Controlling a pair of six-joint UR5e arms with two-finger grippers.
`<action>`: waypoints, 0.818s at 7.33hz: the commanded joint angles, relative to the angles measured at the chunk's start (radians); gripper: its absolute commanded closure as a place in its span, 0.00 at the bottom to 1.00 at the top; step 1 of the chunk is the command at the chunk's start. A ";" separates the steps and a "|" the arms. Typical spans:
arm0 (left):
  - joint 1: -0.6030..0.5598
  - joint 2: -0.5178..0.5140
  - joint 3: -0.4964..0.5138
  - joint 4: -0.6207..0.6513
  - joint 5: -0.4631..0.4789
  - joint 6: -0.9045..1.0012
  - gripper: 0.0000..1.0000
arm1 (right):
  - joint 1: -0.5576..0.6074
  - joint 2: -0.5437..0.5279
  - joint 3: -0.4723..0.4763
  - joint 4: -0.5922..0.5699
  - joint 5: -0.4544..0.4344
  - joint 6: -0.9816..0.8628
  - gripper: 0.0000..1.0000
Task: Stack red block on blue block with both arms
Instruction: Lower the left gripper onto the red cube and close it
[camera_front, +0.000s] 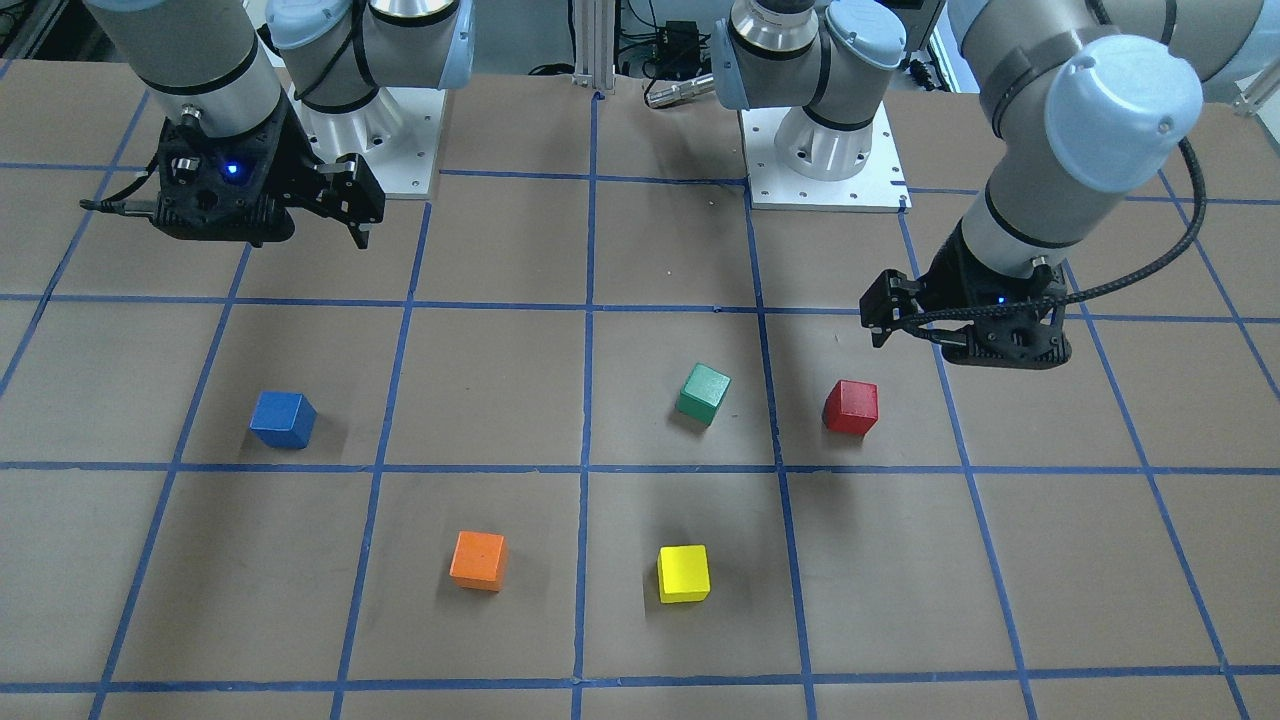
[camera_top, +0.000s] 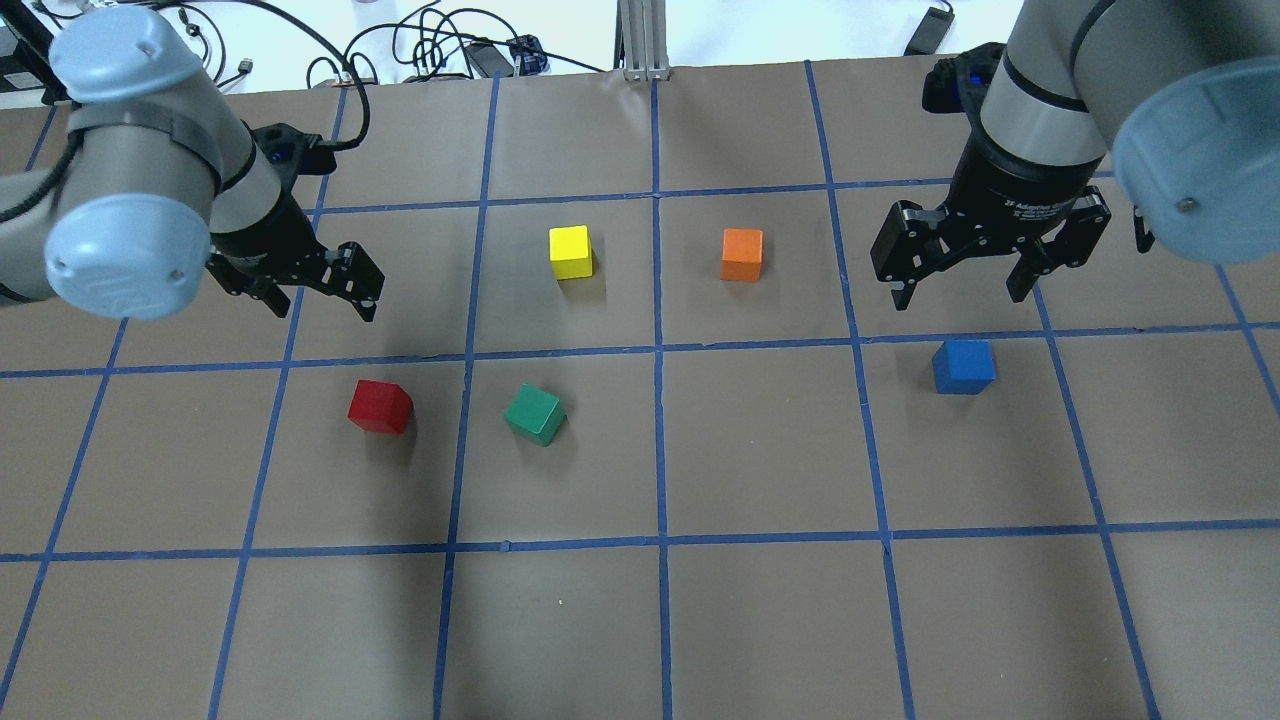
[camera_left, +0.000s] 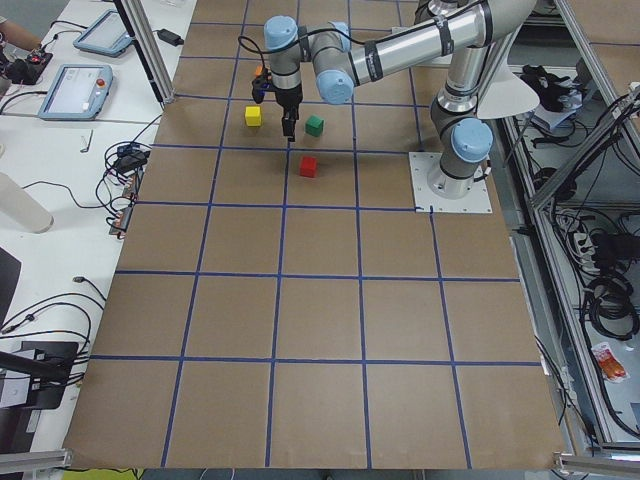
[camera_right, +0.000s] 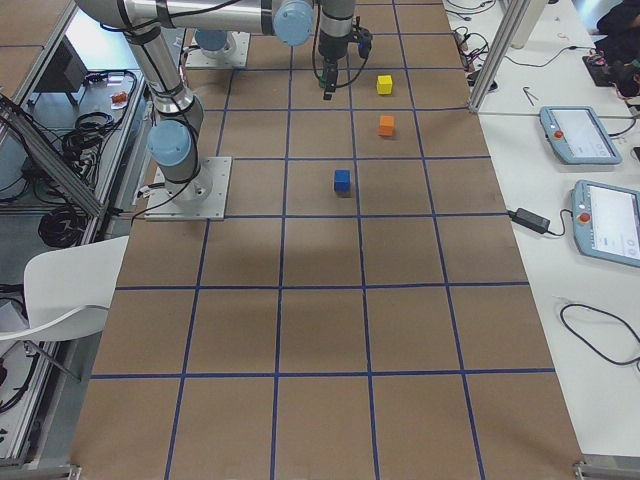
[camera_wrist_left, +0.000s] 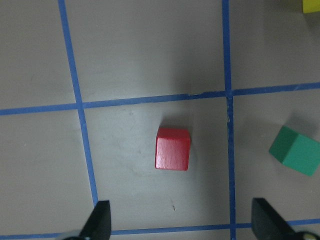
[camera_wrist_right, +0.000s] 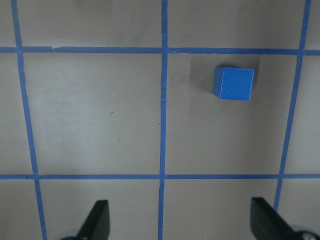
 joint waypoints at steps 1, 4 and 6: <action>0.012 -0.047 -0.156 0.194 -0.020 0.147 0.00 | 0.000 0.000 -0.001 -0.001 0.002 0.000 0.00; 0.049 -0.066 -0.245 0.258 -0.022 0.228 0.00 | -0.003 0.000 -0.001 -0.001 0.002 0.000 0.00; 0.050 -0.101 -0.300 0.392 -0.026 0.229 0.00 | -0.003 0.000 -0.001 -0.001 0.003 0.000 0.00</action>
